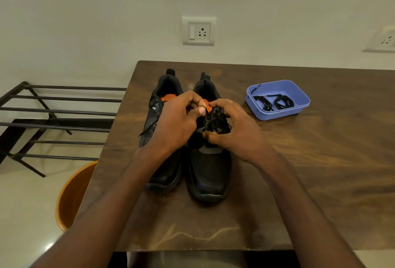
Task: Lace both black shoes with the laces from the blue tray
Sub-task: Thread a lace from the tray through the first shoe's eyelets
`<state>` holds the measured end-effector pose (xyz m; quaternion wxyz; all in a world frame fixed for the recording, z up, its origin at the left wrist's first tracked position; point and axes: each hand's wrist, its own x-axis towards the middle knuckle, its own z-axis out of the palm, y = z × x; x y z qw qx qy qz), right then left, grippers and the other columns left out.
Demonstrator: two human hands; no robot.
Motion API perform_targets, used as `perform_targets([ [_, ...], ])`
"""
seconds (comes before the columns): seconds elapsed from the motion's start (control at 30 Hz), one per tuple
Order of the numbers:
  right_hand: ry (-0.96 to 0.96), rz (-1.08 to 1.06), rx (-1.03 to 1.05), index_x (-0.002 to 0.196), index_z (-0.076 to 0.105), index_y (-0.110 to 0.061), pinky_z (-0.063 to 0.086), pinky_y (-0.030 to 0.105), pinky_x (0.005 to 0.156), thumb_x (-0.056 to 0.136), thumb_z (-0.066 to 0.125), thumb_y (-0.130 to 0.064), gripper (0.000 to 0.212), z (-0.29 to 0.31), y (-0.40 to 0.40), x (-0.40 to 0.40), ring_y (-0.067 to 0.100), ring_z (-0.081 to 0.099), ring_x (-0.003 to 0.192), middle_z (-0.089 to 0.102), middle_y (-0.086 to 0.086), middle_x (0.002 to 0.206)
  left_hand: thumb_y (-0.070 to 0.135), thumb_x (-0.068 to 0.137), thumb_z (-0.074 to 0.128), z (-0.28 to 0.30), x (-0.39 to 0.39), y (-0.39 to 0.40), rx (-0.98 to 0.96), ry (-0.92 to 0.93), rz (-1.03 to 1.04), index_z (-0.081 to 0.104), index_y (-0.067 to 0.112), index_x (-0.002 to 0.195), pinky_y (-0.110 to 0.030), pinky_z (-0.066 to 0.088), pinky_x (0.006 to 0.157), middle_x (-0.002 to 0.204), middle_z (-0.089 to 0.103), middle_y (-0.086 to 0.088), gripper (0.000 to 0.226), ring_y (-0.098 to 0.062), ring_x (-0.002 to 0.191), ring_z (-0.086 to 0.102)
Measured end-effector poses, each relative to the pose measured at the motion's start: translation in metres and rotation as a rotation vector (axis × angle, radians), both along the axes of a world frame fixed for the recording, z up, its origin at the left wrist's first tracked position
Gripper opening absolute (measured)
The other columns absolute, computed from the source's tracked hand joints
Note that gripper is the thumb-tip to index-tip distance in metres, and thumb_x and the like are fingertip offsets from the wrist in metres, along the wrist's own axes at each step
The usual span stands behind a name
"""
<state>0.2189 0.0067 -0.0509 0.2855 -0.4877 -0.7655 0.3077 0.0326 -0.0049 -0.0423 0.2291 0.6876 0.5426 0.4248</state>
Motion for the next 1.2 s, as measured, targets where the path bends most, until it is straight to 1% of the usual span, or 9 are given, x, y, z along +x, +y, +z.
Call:
perform_targets([
  [0.1,0.004,-0.009,0.008,0.138,0.052,-0.037,0.052,0.032,0.100,0.075,0.086,-0.034,0.072,-0.001,0.000,-0.002,0.004,0.054,0.120,0.052,-0.015,0.139,0.019,0.096,0.069,-0.003,-0.004,0.003,0.168,0.408,-0.067,0.067,0.019,0.113,-0.030,0.047,0.082,0.093,0.064,0.007,0.017,-0.011,0.087,0.055],
  [0.2,0.000,-0.004,0.003,0.140,0.052,-0.037,0.050,0.033,0.104,0.075,0.086,-0.034,0.074,-0.001,0.001,-0.001,0.004,0.052,0.124,0.051,-0.014,0.142,0.015,0.095,0.068,-0.002,-0.005,0.002,0.278,0.474,-0.001,0.071,0.018,0.100,-0.030,0.044,0.079,0.091,0.064,0.004,0.007,-0.012,0.086,0.056],
  [0.4,0.022,-0.025,-0.010,0.138,0.053,-0.041,0.052,0.031,0.101,0.074,0.088,-0.035,0.073,0.001,-0.001,-0.001,0.000,0.053,0.121,0.051,-0.018,0.141,0.009,0.104,0.057,0.011,-0.002,-0.001,-0.007,-0.295,0.137,0.064,0.014,0.099,-0.025,0.059,0.072,0.082,0.072,0.000,0.010,-0.012,0.078,0.071],
  [0.57,0.015,-0.026,-0.015,0.139,0.051,-0.040,0.055,0.037,0.098,0.073,0.086,-0.037,0.075,0.002,-0.002,-0.003,0.003,0.055,0.119,0.050,-0.019,0.140,0.036,0.093,0.073,0.008,-0.010,-0.006,0.208,0.507,0.075,0.066,0.034,0.106,-0.036,0.033,0.085,0.081,0.061,0.016,0.016,-0.007,0.083,0.055],
  [0.63,0.013,-0.022,-0.013,0.139,0.051,-0.039,0.054,0.035,0.099,0.074,0.086,-0.036,0.074,0.003,-0.002,-0.002,0.002,0.053,0.119,0.050,-0.019,0.140,0.034,0.092,0.071,0.004,-0.011,-0.002,0.258,0.580,0.118,0.070,0.035,0.097,-0.037,0.030,0.085,0.085,0.062,0.016,0.005,-0.011,0.087,0.056],
  [0.83,0.015,-0.014,-0.035,0.140,0.050,-0.041,0.048,0.022,0.095,0.075,0.087,-0.037,0.075,0.003,-0.001,0.000,-0.003,0.051,0.119,0.049,-0.020,0.142,0.009,0.106,0.053,0.022,-0.007,-0.001,0.016,-0.584,0.196,0.063,0.008,0.099,-0.021,0.052,0.063,0.076,0.065,-0.005,0.013,-0.017,0.069,0.066],
  [1.03,0.031,-0.021,-0.016,0.137,0.052,-0.041,0.055,0.033,0.095,0.074,0.087,-0.035,0.072,0.004,-0.002,-0.002,0.000,0.056,0.115,0.051,-0.021,0.135,0.037,0.092,0.075,0.007,-0.008,-0.002,0.252,0.400,0.055,0.068,0.031,0.114,-0.025,0.051,0.063,0.093,0.062,0.014,0.025,-0.006,0.077,0.060],
  [1.1,0.044,-0.014,-0.023,0.137,0.053,-0.041,0.055,0.033,0.097,0.074,0.087,-0.033,0.072,0.003,-0.001,-0.002,0.000,0.056,0.117,0.051,-0.021,0.136,0.032,0.093,0.073,0.001,-0.005,0.000,0.269,0.495,0.056,0.072,0.031,0.110,-0.031,0.054,0.064,0.095,0.061,0.013,0.018,-0.007,0.077,0.058],
  [1.2,0.050,-0.008,-0.037,0.138,0.052,-0.040,0.053,0.026,0.097,0.074,0.088,-0.034,0.074,0.002,0.000,0.000,-0.004,0.054,0.116,0.051,-0.020,0.137,0.023,0.095,0.070,-0.003,-0.005,0.002,0.293,0.300,0.095,0.075,0.028,0.099,-0.042,0.053,0.073,0.092,0.064,0.013,0.008,-0.009,0.082,0.059],
])
